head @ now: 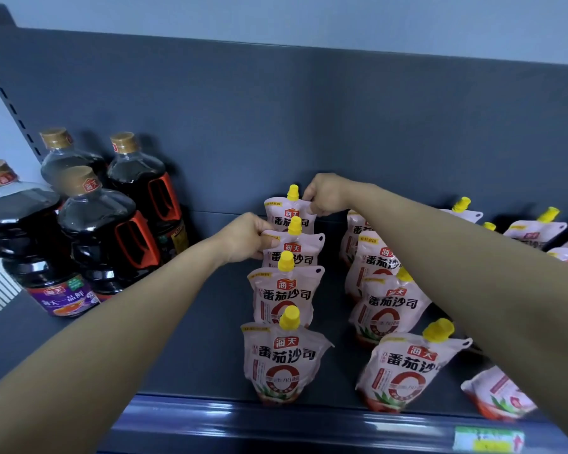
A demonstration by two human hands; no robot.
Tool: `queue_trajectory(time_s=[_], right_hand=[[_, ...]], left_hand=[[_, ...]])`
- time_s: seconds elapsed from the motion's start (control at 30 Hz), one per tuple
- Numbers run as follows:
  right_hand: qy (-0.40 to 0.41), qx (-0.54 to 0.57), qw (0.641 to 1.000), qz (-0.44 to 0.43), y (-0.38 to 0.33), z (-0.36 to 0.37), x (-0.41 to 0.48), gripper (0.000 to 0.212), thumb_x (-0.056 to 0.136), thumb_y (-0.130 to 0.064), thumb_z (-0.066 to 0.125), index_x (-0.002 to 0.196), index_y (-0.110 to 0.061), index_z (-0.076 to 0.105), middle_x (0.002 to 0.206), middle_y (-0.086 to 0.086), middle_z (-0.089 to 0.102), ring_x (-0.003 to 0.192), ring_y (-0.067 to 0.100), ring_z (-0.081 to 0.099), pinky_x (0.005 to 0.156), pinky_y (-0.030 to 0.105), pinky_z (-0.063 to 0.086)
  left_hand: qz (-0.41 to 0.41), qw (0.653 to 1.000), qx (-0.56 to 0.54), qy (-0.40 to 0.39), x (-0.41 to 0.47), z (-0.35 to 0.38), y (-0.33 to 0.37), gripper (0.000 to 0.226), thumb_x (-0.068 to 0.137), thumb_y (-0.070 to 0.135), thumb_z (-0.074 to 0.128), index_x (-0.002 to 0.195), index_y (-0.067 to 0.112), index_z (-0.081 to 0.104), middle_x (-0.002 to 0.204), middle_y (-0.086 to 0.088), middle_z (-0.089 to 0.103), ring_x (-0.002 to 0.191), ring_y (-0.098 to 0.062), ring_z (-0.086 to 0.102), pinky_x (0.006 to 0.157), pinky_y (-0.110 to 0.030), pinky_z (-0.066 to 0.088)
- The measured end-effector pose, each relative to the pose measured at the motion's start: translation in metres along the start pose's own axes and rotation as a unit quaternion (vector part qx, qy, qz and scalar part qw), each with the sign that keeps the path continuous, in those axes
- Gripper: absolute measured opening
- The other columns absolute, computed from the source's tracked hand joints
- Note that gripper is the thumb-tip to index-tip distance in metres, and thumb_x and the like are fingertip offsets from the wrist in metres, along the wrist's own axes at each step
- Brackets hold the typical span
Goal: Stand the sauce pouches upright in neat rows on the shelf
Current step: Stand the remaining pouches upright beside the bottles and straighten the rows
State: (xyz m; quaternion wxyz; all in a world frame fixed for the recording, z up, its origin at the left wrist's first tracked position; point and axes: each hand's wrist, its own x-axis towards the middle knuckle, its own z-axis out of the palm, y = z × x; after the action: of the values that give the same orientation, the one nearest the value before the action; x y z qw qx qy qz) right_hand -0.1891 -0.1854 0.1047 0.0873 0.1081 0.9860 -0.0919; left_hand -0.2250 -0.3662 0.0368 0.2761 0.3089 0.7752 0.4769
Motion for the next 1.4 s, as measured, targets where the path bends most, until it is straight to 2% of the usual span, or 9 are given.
queue_trajectory(time_s=[0.1, 0.3, 0.47, 0.67, 0.77, 0.87, 1.03, 1.17, 1.4], right_hand=[[0.021, -0.007, 1.0, -0.01, 0.002, -0.005, -0.007, 0.032, 0.087, -0.007, 0.057, 0.114, 0.009, 0.061, 0.116, 0.026, 0.063, 0.109, 0.039, 0.059, 0.094, 0.045, 0.049], [0.07, 0.026, 0.997, -0.016, 0.012, -0.019, -0.025, 0.031, 0.089, -0.014, 0.06, 0.116, -0.002, 0.065, 0.122, 0.012, 0.064, 0.114, 0.027, 0.058, 0.099, 0.035, 0.047], [0.09, 0.029, 0.995, -0.025, 0.01, -0.021, -0.039, 0.033, 0.09, -0.016, 0.059, 0.122, -0.009, 0.062, 0.126, 0.007, 0.063, 0.116, 0.023, 0.056, 0.095, 0.028, 0.043], [0.082, 0.037, 0.995, -0.042, -0.001, -0.02, -0.058, 0.03, 0.089, -0.013, 0.059, 0.117, -0.008, 0.066, 0.113, 0.01, 0.068, 0.098, 0.02, 0.062, 0.085, 0.026, 0.047], [0.058, 0.059, 0.996, -0.044, -0.008, -0.019, -0.067, 0.026, 0.087, -0.007, 0.056, 0.111, -0.007, 0.068, 0.092, 0.01, 0.072, 0.069, 0.009, 0.061, 0.066, 0.019, 0.049], [-0.027, 0.123, 0.991, -0.034, -0.018, -0.018, -0.077, 0.026, 0.086, -0.001, 0.055, 0.109, -0.007, 0.068, 0.096, 0.008, 0.072, 0.073, 0.006, 0.066, 0.066, 0.016, 0.054], [-0.157, 0.095, 0.983, -0.025, -0.035, -0.004, -0.091, 0.036, 0.084, -0.008, 0.064, 0.12, -0.011, 0.063, 0.119, 0.008, 0.065, 0.108, 0.02, 0.063, 0.081, 0.025, 0.055], [-0.15, 0.062, 0.986, -0.025, -0.045, 0.013, -0.096, 0.03, 0.087, -0.014, 0.064, 0.115, -0.005, 0.065, 0.104, 0.007, 0.061, 0.097, 0.018, 0.06, 0.081, 0.027, 0.055], [-0.094, 0.009, 0.995, -0.037, -0.05, 0.022, -0.104, 0.028, 0.092, -0.021, 0.059, 0.113, -0.005, 0.067, 0.103, 0.005, 0.058, 0.094, 0.016, 0.053, 0.094, 0.034, 0.052]], left_hand=[[0.009, 1.0, -0.007, 0.023, -0.001, 0.003, -0.002, 0.034, 0.09, 0.002, 0.055, 0.064, 0.02, 0.068, 0.065, 0.009, 0.069, 0.065, -0.005, 0.066, 0.061, -0.019, 0.055], [0.028, 0.997, 0.005, 0.066, 0.001, 0.005, -0.006, 0.036, 0.089, -0.001, 0.055, 0.062, 0.018, 0.067, 0.067, 0.003, 0.067, 0.071, -0.016, 0.064, 0.074, -0.033, 0.056], [0.03, 0.994, 0.016, 0.101, -0.001, 0.009, -0.006, 0.034, 0.09, 0.001, 0.054, 0.061, 0.015, 0.066, 0.065, 0.003, 0.066, 0.069, -0.015, 0.063, 0.064, -0.022, 0.057], [0.039, 0.993, 0.038, 0.105, -0.012, 0.0, 0.006, 0.018, 0.085, -0.004, 0.06, 0.102, -0.002, 0.065, 0.092, -0.01, 0.066, 0.088, -0.02, 0.06, 0.084, -0.03, 0.051], [0.09, 0.98, 0.061, 0.168, -0.027, -0.005, 0.018, 0.014, 0.085, 0.001, 0.062, 0.099, 0.0, 0.065, 0.086, -0.002, 0.063, 0.081, -0.012, 0.056, 0.073, -0.011, 0.043], [0.118, 0.971, 0.083, 0.191, -0.048, -0.009, 0.027, 0.005, 0.087, 0.015, 0.063, 0.082, 0.014, 0.066, 0.071, 0.009, 0.06, 0.067, -0.001, 0.052, 0.063, -0.005, 0.039], [0.071, 0.994, 0.05, 0.067, -0.081, -0.008, 0.023, 0.004, 0.086, 0.021, 0.064, 0.085, 0.017, 0.064, 0.075, 0.005, 0.062, 0.071, -0.007, 0.056, 0.07, -0.018, 0.047], [0.033, 0.997, 0.073, 0.008, -0.089, -0.003, 0.009, 0.011, 0.085, 0.01, 0.065, 0.094, 0.016, 0.066, 0.082, 0.004, 0.065, 0.078, -0.007, 0.057, 0.072, -0.022, 0.047], [0.048, 0.994, 0.088, 0.048, -0.087, 0.006, 0.004, 0.019, 0.092, 0.001, 0.051, 0.1, -0.001, 0.067, 0.073, 0.0, 0.064, 0.067, -0.008, 0.059, 0.063, -0.014, 0.05]])
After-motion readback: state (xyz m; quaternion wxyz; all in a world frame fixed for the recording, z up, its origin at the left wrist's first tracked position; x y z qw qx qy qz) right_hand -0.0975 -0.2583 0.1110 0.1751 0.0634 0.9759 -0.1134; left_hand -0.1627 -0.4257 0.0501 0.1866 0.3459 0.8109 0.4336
